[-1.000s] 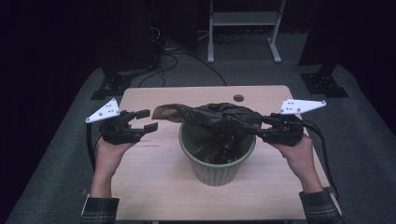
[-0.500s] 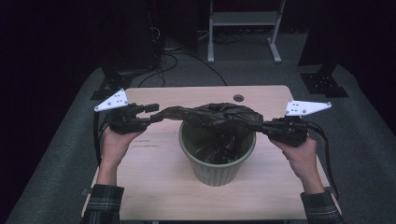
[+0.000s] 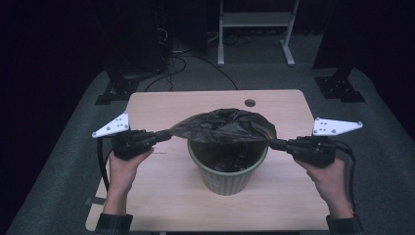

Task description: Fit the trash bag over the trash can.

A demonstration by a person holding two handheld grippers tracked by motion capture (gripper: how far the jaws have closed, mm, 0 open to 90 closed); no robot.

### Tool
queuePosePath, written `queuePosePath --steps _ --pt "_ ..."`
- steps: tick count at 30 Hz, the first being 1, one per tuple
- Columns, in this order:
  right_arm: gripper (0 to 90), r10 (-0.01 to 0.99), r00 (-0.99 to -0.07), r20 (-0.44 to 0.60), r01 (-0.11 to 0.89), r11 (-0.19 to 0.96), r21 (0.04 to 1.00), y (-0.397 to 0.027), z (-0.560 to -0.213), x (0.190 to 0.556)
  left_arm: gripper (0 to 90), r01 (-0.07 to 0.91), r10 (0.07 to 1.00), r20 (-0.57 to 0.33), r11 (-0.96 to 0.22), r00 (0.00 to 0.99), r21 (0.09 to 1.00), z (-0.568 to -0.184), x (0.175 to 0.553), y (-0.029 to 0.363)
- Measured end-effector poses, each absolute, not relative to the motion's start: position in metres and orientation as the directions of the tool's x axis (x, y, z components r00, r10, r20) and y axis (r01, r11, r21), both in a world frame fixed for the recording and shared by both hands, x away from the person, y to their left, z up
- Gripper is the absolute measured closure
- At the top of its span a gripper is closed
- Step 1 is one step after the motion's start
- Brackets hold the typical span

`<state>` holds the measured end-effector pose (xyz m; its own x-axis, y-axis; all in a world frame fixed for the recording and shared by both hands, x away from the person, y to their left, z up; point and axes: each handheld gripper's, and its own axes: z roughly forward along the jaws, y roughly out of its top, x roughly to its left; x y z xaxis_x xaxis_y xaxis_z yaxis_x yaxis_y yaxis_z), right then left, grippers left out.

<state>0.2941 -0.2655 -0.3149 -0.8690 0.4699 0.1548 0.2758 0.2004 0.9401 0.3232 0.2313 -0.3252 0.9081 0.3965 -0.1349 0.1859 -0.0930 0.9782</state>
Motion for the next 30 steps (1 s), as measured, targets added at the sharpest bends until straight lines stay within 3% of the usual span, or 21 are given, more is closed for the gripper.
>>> queuePosePath --steps 12,20,30 --pt "90.0 0.454 -0.874 0.173 0.294 0.21 0.933 -0.278 -0.336 0.26 89.6 0.242 0.344 -0.195 -0.099 0.918 0.965 -0.362 0.284 0.228" --pt "90.0 0.456 -0.861 0.227 0.355 0.217 0.91 -0.283 -0.363 0.254 89.6 0.318 0.305 -0.26 -0.158 0.916 0.935 -0.395 0.287 0.217" --pt "90.0 0.446 -0.855 0.267 0.408 0.258 0.876 -0.279 -0.385 0.258 89.6 0.336 0.281 -0.263 -0.254 0.923 0.907 -0.41 0.29 0.2"
